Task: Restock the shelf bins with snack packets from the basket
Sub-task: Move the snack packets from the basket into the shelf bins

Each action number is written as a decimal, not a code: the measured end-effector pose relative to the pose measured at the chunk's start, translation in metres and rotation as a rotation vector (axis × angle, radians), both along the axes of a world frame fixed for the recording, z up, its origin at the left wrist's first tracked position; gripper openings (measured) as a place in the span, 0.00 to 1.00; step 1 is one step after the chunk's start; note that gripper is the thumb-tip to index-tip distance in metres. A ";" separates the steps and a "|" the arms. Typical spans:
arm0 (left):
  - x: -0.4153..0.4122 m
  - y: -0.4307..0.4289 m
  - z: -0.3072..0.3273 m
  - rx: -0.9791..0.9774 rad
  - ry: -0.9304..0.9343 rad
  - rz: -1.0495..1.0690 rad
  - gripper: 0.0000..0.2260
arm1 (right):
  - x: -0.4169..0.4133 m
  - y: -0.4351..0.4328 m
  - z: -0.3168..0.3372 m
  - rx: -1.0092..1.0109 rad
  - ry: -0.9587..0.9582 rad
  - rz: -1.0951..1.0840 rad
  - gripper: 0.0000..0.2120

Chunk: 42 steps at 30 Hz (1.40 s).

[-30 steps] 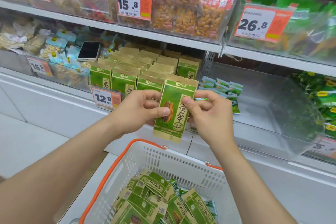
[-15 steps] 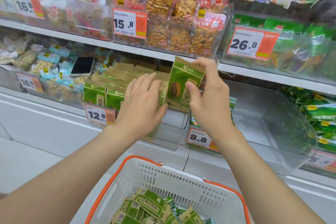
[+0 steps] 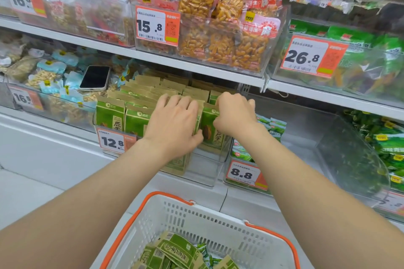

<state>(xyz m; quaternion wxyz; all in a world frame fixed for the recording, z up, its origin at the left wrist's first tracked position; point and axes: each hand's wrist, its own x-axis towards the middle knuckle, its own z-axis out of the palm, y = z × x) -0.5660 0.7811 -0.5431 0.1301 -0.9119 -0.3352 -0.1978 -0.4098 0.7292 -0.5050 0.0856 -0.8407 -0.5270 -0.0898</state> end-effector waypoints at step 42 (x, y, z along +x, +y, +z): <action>-0.039 -0.057 -0.035 0.000 -0.277 -0.146 0.07 | -0.032 -0.072 -0.089 0.643 -0.143 0.318 0.07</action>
